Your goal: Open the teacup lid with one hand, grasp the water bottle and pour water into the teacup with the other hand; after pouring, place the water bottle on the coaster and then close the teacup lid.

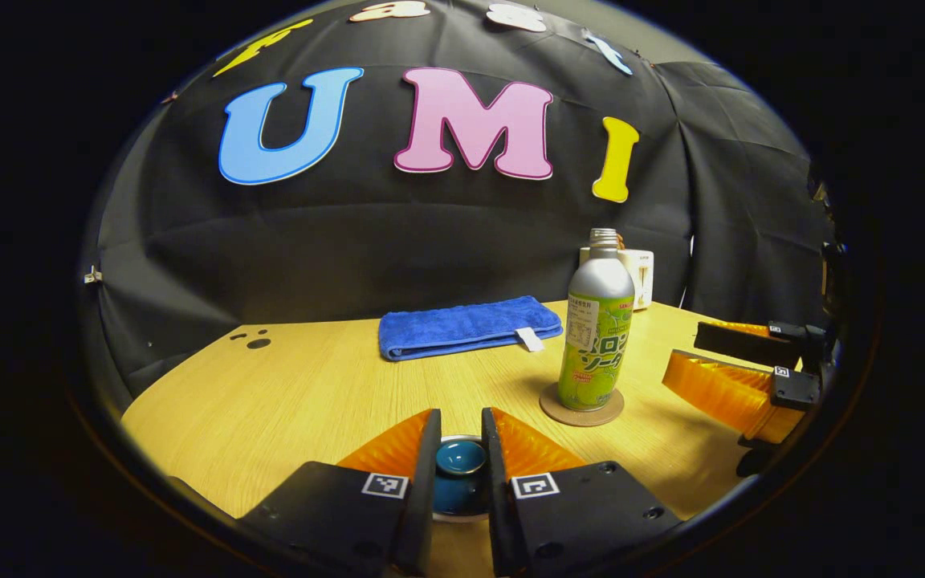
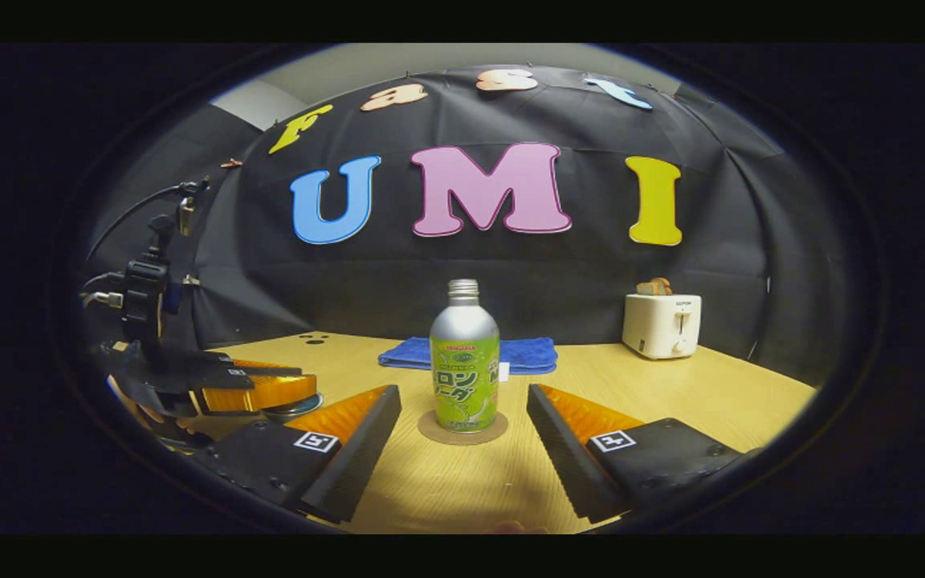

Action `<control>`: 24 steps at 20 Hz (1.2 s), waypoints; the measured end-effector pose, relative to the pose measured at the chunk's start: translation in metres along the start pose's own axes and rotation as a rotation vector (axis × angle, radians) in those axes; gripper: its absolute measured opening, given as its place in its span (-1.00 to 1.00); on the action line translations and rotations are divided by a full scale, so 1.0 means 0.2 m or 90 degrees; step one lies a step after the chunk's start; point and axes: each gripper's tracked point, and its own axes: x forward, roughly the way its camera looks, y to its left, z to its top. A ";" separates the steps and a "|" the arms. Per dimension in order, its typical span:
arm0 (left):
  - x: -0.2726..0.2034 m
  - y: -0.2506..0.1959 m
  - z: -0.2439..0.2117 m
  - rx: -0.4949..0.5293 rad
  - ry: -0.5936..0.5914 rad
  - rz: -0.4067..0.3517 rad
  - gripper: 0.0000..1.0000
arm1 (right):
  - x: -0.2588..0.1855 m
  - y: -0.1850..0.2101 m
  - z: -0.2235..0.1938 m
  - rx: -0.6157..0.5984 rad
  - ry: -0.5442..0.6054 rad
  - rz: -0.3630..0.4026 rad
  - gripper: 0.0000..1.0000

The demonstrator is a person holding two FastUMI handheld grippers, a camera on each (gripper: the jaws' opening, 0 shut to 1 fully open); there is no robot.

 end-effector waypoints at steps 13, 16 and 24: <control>0.01 0.01 -0.01 0.009 0.011 0.017 -0.26 | 0.00 0.00 0.00 0.000 -0.001 0.000 0.95; -0.04 0.01 -0.01 0.018 -0.003 0.024 0.08 | 0.00 0.00 0.00 0.000 -0.001 0.002 0.95; -0.25 -0.02 0.07 0.083 -0.090 0.096 0.94 | 0.01 -0.03 0.03 0.000 -0.002 -0.012 0.95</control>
